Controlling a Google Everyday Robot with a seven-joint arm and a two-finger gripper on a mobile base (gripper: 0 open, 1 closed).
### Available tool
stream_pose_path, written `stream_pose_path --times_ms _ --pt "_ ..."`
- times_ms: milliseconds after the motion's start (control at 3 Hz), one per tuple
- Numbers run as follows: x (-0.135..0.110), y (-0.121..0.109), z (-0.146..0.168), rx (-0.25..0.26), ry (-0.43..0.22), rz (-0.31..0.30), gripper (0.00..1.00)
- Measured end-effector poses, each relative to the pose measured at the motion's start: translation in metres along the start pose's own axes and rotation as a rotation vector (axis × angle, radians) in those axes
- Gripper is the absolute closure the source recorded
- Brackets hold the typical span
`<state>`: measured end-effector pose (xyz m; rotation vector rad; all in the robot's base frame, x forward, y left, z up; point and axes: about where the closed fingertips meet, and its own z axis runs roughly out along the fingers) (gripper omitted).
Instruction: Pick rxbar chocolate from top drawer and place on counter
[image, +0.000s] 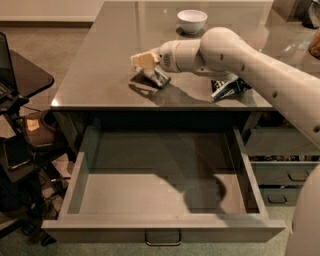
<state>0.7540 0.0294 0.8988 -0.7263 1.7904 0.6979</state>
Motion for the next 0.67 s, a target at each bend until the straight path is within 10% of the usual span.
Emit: stream_pose_path --times_ms 667 --pt "0.0 0.0 0.0 0.0 0.0 0.0 0.0"
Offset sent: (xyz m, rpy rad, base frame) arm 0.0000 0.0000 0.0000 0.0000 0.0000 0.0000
